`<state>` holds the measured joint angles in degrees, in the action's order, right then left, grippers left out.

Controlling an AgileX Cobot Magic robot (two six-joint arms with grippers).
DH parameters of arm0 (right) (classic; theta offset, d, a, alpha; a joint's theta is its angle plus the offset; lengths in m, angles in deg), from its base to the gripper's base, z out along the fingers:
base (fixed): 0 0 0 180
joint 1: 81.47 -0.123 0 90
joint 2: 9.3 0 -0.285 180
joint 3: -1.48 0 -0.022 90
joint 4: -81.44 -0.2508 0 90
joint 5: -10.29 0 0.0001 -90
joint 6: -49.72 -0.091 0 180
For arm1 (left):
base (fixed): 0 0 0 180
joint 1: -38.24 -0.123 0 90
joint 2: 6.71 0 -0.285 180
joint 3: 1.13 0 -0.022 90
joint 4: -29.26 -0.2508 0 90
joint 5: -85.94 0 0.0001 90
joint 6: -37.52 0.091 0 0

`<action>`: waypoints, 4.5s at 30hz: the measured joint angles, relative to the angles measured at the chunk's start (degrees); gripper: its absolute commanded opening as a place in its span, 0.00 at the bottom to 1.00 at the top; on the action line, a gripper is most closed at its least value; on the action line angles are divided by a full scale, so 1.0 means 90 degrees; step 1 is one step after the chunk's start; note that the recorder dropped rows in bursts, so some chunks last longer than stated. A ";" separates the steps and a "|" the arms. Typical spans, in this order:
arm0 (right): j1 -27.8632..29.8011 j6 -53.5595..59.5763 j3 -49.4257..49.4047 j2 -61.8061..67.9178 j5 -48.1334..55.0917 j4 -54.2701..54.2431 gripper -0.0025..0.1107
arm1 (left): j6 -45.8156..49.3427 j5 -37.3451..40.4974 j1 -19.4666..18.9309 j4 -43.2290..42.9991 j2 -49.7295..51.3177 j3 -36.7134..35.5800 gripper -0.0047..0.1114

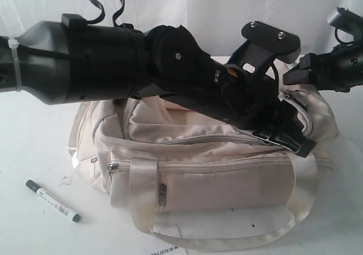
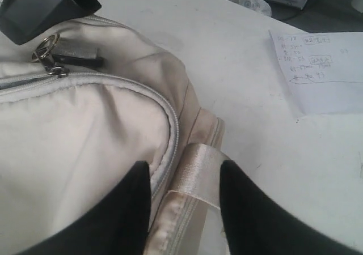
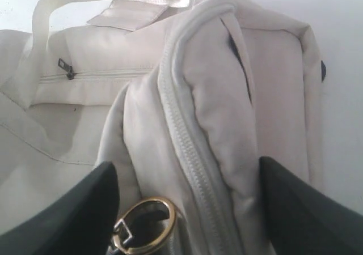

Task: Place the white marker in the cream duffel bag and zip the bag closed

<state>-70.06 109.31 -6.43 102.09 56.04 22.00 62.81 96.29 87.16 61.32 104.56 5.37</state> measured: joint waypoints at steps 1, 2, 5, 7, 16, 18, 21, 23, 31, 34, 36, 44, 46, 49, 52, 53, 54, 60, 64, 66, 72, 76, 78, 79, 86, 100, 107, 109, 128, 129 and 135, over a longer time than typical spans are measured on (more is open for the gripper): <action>0.0000 0.0000 0.0000 0.0000 0.0000 -0.0032 0.59 | 0.0000 -0.0029 0.0000 0.0000 0.0000 0.0000 0.42; 0.0000 0.0000 0.0000 0.0000 0.0000 -0.0061 0.59 | 0.0000 -0.0059 0.0000 0.0000 0.0000 0.0000 0.42; 0.0000 0.0000 0.0000 0.0000 0.0011 -0.0132 0.59 | 0.0000 -0.0236 0.0000 0.0000 0.0000 0.0000 0.42; 0.0000 0.0000 0.0000 0.0000 0.0011 -0.0165 0.59 | 0.0000 -0.0441 0.0000 0.0000 0.0000 0.0000 0.42; 0.0000 0.0024 0.0000 0.0000 0.0086 -0.0487 0.59 | 0.0000 -0.0980 0.0000 -0.0012 0.0247 0.0139 0.42; -0.0018 0.0049 0.0000 0.0000 0.0086 -0.0497 0.59 | 0.0000 -0.0962 0.0000 -0.0012 0.0452 0.0258 0.42; -0.0090 0.0066 0.0000 0.0000 0.0113 -0.0515 0.59 | 0.0013 -0.0865 0.0000 -0.0135 0.0731 0.0457 0.42; -0.0158 0.0094 0.0000 0.0000 0.0156 -0.0515 0.59 | 0.0013 -0.0851 0.0000 -0.0297 0.0860 0.0549 0.42; -0.0251 0.0119 0.0008 0.0000 0.0331 -0.0562 0.58 | 0.0025 -0.0965 0.0000 -0.0957 0.0963 0.1028 0.42; -0.0251 0.0119 0.0008 0.0000 0.0334 -0.0574 0.58 | 0.0025 -0.1150 -0.0015 -0.1018 0.0995 0.1045 0.43; -0.0251 0.0119 0.0008 0.0000 0.0345 -0.0574 0.58 | 0.0025 -0.1295 -0.0060 -0.1032 0.1077 0.1045 0.47; -0.0251 0.0119 0.0008 0.0000 0.0345 -0.0613 0.58 | 0.0025 -0.1820 -0.0400 -0.1044 0.1539 0.1125 0.50; -0.0251 0.0119 0.0008 0.0000 0.0345 -0.0613 0.58 | 0.0025 -0.1844 -0.0455 -0.1044 0.1641 0.1218 0.50; -0.0251 0.0119 0.0008 0.0000 0.0358 -0.0622 0.58 | 0.0013 -0.1844 -0.0466 -0.1044 0.1752 0.1398 0.49; -0.0251 0.0119 0.0008 0.0000 0.0396 -0.0622 0.58 | -0.0123 -0.1796 -0.0466 -0.1044 0.1794 0.1534 0.49; -0.0251 0.0132 0.0008 0.0000 0.0401 -0.0622 0.58 | -0.0170 -0.1768 -0.0466 -0.1044 0.1794 0.1562 0.49; -0.0251 0.0143 0.0008 0.0000 0.0412 -0.0622 0.58 | -0.0215 -0.1720 -0.0466 -0.1044 0.1794 0.1579 0.49; -0.0251 0.0192 0.0008 0.0000 0.0515 -0.0554 0.58 | -0.0460 -0.0688 -0.0507 -0.1023 0.1794 0.1704 0.49; -0.0251 0.0283 0.0008 0.0000 0.0624 -0.0521 0.58 | -0.0474 -0.0229 -0.0532 -0.1023 0.1794 0.1715 0.49; -0.0251 0.0295 0.0008 0.0000 0.0651 -0.0517 0.58 | -0.0474 -0.0223 -0.0532 -0.1023 0.1806 0.1715 0.49; -0.0005 0.0304 0.0008 0.0000 0.0696 -0.0506 0.58 | -0.0474 -0.0345 -0.0532 -0.1023 0.1817 0.1730 0.49; 0.0330 0.0328 0.0008 -0.0111 0.0985 -0.0543 0.58 | -0.0474 -0.0356 -0.0532 -0.1023 0.1817 0.1730 0.49; 0.0405 0.0391 0.0008 -0.0131 0.1184 -0.0558 0.58 | -0.0474 -0.0356 -0.0532 -0.1023 0.1817 0.1730 0.49; 0.0421 0.0406 0.0008 -0.0142 0.1214 -0.0558 0.58 | -0.0474 -0.0356 -0.0532 -0.1023 0.1817 0.1730 0.49; 0.0430 0.0441 0.0008 -0.0130 0.1101 -0.0323 0.58 | -0.0474 -0.0356 -0.0532 -0.1023 0.1817 0.1745 0.49; 0.0430 0.0441 0.0008 0.0231 0.0680 -0.0199 0.47 | -0.0375 -0.0414 -0.0532 -0.1034 0.1817 0.2222 0.49; 0.0430 0.0441 0.0008 0.0243 0.0606 -0.0189 0.41 | -0.0285 -0.0514 -0.0532 -0.1034 0.1817 0.2222 0.49; 0.0430 0.0441 0.0008 0.0243 0.0606 -0.0189 0.39 | -0.0269 -0.0529 -0.0532 -0.1034 0.1817 0.2222 0.49; 0.0430 0.0441 0.0008 0.0243 0.0546 -0.0189 0.39 | 0.0882 -0.1199 -0.0262 -0.1305 0.2147 0.2222 0.49; 0.0430 0.0441 0.0008 0.0243 0.0531 -0.0189 0.39 | 0.0909 -0.1234 -0.0253 -0.1332 0.2147 0.2236 0.49; 0.0430 0.0441 0.0008 0.0243 0.0531 -0.0189 0.39 | 0.1135 -0.1385 -0.0248 -0.1384 0.2162 0.2304 0.49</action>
<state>-66.20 113.28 -6.36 104.28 60.82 20.30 73.02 83.82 84.94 48.86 124.01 26.11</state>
